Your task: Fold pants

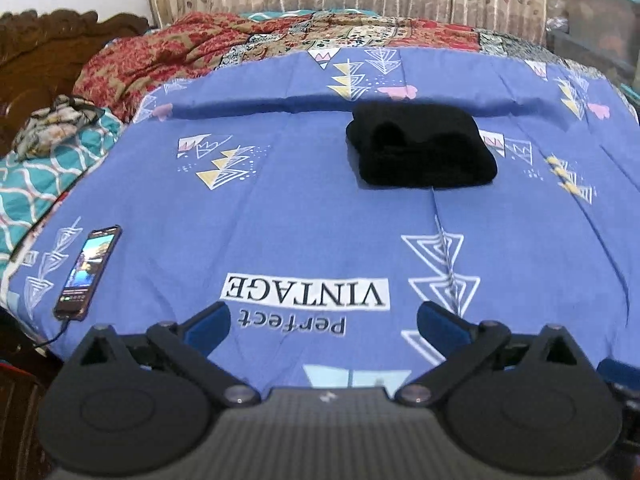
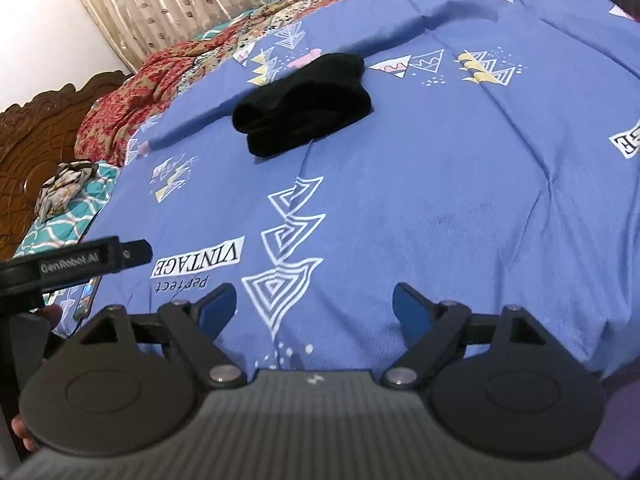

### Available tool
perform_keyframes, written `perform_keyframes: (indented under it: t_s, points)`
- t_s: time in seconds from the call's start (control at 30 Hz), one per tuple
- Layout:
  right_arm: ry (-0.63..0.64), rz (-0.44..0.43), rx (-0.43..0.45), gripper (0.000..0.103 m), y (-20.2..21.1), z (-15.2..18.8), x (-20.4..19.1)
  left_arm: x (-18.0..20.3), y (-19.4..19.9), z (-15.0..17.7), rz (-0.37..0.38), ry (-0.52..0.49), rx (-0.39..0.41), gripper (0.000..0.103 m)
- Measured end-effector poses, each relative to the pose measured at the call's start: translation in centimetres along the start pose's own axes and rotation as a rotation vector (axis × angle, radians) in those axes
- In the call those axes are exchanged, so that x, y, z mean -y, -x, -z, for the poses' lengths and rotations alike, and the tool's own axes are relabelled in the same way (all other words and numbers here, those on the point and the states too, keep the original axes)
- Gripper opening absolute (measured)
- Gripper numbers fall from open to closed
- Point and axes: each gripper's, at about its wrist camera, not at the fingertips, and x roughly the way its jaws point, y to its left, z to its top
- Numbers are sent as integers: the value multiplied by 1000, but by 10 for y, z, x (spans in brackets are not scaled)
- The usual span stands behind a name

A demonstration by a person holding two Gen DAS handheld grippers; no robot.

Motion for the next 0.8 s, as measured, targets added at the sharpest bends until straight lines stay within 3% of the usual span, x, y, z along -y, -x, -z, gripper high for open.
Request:
perform_keyframes:
  t_s: [0.43,0.8]
  points:
    - [-3,-3,22,88,4,6,-6,6,15,8,-46,-44,40,103]
    - [-26,3,23,88,4,5,-3,0,9,10,-56,1,-1,103]
